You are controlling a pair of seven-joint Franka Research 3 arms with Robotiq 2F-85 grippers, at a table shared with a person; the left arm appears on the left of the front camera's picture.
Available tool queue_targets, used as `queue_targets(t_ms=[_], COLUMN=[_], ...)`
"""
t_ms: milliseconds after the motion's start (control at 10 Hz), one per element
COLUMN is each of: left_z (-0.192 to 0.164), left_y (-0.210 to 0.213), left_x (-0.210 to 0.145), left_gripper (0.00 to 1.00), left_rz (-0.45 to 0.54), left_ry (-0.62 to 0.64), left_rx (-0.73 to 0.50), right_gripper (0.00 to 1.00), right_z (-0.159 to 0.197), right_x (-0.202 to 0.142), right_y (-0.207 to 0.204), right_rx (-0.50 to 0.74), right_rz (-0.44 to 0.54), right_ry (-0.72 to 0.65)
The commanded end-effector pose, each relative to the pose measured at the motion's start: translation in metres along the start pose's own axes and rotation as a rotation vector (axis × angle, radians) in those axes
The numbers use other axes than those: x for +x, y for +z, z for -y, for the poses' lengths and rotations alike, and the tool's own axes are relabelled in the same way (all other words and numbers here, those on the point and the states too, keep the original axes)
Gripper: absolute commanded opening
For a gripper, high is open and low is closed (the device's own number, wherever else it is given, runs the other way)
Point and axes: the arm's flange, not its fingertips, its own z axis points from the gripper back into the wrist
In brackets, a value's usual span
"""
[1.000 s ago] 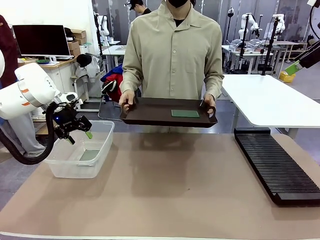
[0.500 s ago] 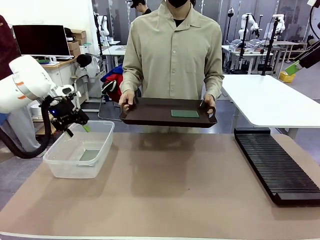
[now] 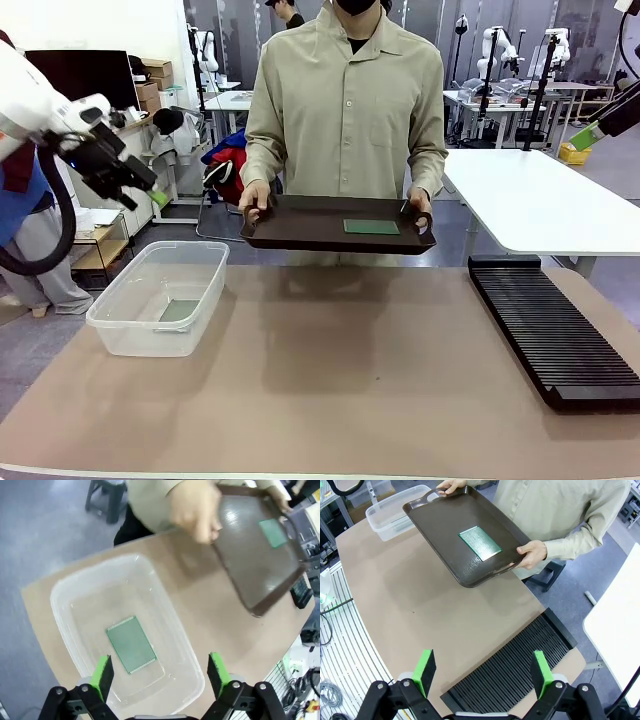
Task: Sort PCBs into racks and boxes based on the side picked up.
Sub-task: Pick up the Blank PCB handed by the Human.
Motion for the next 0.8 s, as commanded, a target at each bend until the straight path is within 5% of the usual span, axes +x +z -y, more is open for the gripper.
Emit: queue_targets(t_ms=[0,400,700], left_z=[0.009,0.053,0.068], left_y=[0.022,0.067,0.078], left_x=[-0.005,0.002,-0.006], left_gripper=[1.00,1.00,1.00], left_rz=[0.081,0.172,0.171], left_ry=[-0.134,-0.377,-0.409], left_rx=[-0.005,0.005,-0.067], right_gripper=[1.00,1.00,1.00], right_z=[0.000,0.000,0.000], right_x=[-0.001,-0.001,-0.001], right_y=[0.000,0.000,0.000], right_rx=[0.002,0.002,0.002], right_rz=[-0.001,-0.001,-0.001], right_ry=[0.000,0.000,0.000])
